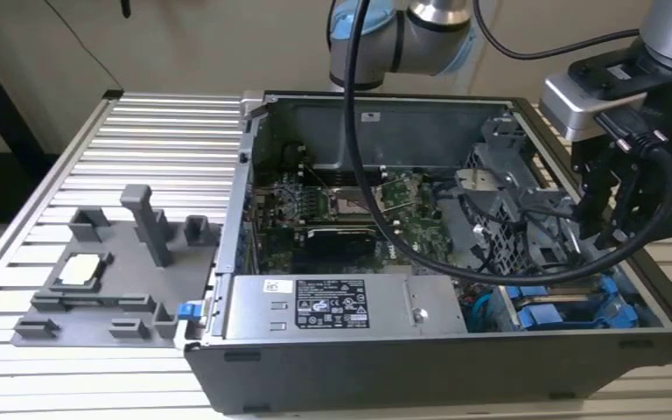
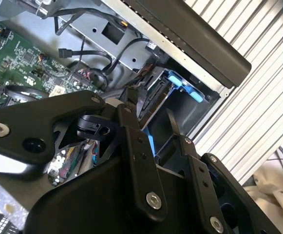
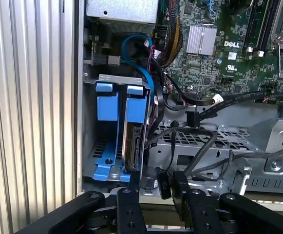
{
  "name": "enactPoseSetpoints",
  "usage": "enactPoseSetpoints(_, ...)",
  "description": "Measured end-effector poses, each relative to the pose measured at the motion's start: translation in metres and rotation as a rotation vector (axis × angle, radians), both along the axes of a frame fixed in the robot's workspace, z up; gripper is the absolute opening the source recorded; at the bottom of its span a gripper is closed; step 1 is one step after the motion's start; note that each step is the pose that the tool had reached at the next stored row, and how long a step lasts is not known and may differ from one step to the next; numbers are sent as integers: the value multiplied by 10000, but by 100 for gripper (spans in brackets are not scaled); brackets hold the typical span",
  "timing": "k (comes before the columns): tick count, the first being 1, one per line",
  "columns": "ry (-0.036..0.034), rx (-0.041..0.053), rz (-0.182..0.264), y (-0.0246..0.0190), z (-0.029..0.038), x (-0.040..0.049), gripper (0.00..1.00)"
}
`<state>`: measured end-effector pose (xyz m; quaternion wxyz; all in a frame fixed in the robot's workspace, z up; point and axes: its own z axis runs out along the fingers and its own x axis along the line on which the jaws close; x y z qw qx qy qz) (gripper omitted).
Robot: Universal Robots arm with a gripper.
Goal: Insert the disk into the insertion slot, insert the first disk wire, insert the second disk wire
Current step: 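Insert the first disk wire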
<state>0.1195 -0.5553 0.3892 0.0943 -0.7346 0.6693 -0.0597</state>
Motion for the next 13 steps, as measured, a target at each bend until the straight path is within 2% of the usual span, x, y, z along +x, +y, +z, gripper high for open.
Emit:
enactPoseSetpoints(5,-5,1,0,0,-1,0,41)
enactPoseSetpoints(7,-9,0,0,0,-1,0,32)
enactPoseSetpoints(8,-13,0,0,0,-2,0,32)
enactPoseSetpoints(9,-14,0,0,0,-2,0,20)
enactPoseSetpoints(13,-16,0,0,0,-2,0,19)
